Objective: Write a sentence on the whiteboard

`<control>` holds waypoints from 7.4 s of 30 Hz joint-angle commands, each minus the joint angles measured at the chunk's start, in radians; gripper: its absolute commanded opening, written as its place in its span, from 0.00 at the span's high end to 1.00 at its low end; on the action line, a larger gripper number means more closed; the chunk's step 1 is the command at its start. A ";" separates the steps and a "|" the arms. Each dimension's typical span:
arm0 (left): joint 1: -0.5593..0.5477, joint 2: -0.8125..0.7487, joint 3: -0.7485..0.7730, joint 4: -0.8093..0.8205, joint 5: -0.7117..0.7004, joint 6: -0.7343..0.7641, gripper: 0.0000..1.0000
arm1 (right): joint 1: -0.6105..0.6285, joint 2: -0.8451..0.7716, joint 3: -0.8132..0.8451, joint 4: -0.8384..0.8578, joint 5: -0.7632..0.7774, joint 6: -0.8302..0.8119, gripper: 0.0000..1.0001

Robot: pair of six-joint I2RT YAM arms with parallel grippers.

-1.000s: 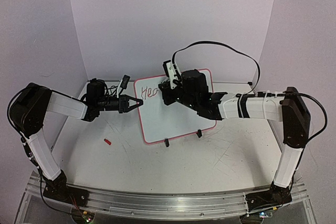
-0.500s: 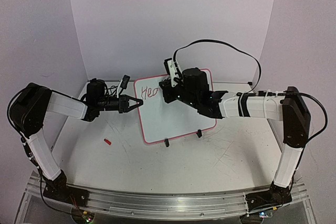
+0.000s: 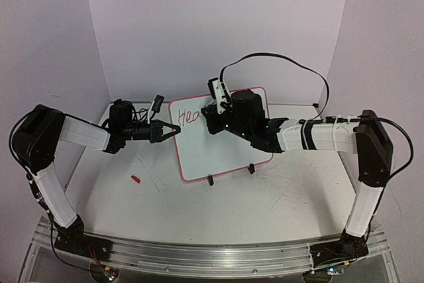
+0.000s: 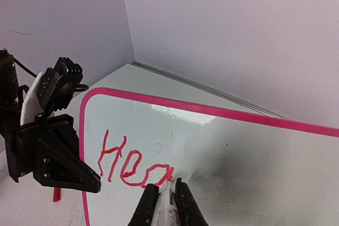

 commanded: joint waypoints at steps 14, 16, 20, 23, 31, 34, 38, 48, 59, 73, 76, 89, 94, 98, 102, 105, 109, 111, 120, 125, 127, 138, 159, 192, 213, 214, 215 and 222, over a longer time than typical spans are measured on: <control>0.004 -0.007 0.034 -0.004 -0.060 0.110 1.00 | -0.011 -0.163 -0.072 0.026 -0.086 0.007 1.00; 0.004 -0.010 0.034 -0.004 -0.059 0.112 1.00 | -0.017 -0.171 -0.061 0.039 -0.145 0.025 1.00; 0.003 -0.010 0.032 -0.006 -0.057 0.111 1.00 | -0.030 -0.154 -0.044 0.039 -0.162 -0.002 1.00; 0.003 -0.013 0.029 -0.006 -0.056 0.109 1.00 | -0.029 -0.151 -0.047 0.032 -0.134 -0.041 1.00; 0.003 -0.013 0.035 -0.009 -0.058 0.112 1.00 | -0.027 -0.100 -0.020 0.006 -0.117 -0.093 1.00; 0.002 -0.010 0.035 -0.011 -0.057 0.110 1.00 | -0.026 -0.090 -0.015 0.005 -0.124 -0.093 1.00; 0.002 -0.008 0.036 -0.012 -0.059 0.111 1.00 | -0.014 -0.073 -0.001 -0.001 -0.117 -0.110 1.00; 0.003 -0.010 0.037 -0.015 -0.059 0.113 1.00 | -0.012 -0.072 0.004 -0.004 -0.112 -0.113 1.00; 0.002 -0.001 0.044 -0.018 -0.058 0.114 1.00 | -0.006 -0.042 0.030 -0.006 -0.077 -0.134 1.00; 0.003 -0.001 0.041 -0.021 -0.057 0.118 1.00 | -0.002 -0.039 0.038 0.016 0.007 -0.135 1.00; 0.003 0.000 0.042 -0.022 -0.057 0.119 1.00 | -0.003 -0.030 0.051 0.016 0.007 -0.136 1.00; 0.003 -0.001 0.042 -0.023 -0.055 0.118 1.00 | -0.002 -0.007 0.068 0.009 0.024 -0.125 1.00; 0.002 -0.004 0.040 -0.023 -0.056 0.118 1.00 | -0.002 -0.013 0.057 0.005 0.042 -0.121 1.00; 0.002 -0.004 0.042 -0.024 -0.056 0.119 1.00 | -0.003 -0.021 0.041 0.001 0.053 -0.114 1.00; 0.002 -0.005 0.044 -0.024 -0.056 0.119 1.00 | -0.003 -0.035 0.016 -0.003 0.051 -0.105 1.00; 0.002 -0.005 0.044 -0.025 -0.056 0.119 1.00 | -0.003 -0.044 0.000 -0.006 0.044 -0.095 1.00; 0.002 -0.008 0.043 -0.025 -0.057 0.119 1.00 | -0.002 -0.053 -0.020 -0.011 0.036 -0.081 1.00; 0.002 -0.009 0.042 -0.025 -0.057 0.119 1.00 | -0.003 -0.056 -0.031 -0.012 0.035 -0.077 1.00; 0.002 -0.012 0.039 -0.025 -0.057 0.121 1.00 | 0.003 -0.055 -0.055 -0.020 0.019 -0.026 1.00; 0.003 -0.013 0.039 -0.026 -0.057 0.122 1.00 | 0.010 -0.051 -0.058 -0.022 0.020 -0.021 1.00; 0.002 -0.013 0.038 -0.026 -0.057 0.122 1.00 | 0.010 -0.049 -0.053 -0.022 0.025 -0.021 1.00; 0.002 -0.017 0.035 -0.026 -0.059 0.124 1.00 | 0.009 -0.013 0.016 -0.012 0.086 -0.038 1.00; 0.003 -0.013 0.036 -0.028 -0.056 0.125 1.00 | -0.002 -0.133 -0.045 0.048 0.047 -0.026 1.00; 0.002 -0.011 0.041 -0.031 -0.054 0.126 1.00 | -0.026 -0.021 0.048 0.010 0.074 -0.043 1.00; 0.002 -0.016 0.039 -0.033 -0.056 0.128 1.00 | -0.025 -0.072 -0.076 -0.004 0.066 0.019 1.00; 0.003 -0.017 0.039 -0.033 -0.055 0.128 1.00 | -0.024 -0.074 -0.082 -0.004 0.066 0.022 1.00; 0.002 -0.016 0.039 -0.033 -0.055 0.128 1.00 | -0.023 -0.076 -0.088 -0.004 0.066 0.025 1.00; 0.002 -0.017 0.040 -0.035 -0.055 0.127 1.00 | -0.021 -0.089 -0.109 -0.004 0.095 0.027 1.00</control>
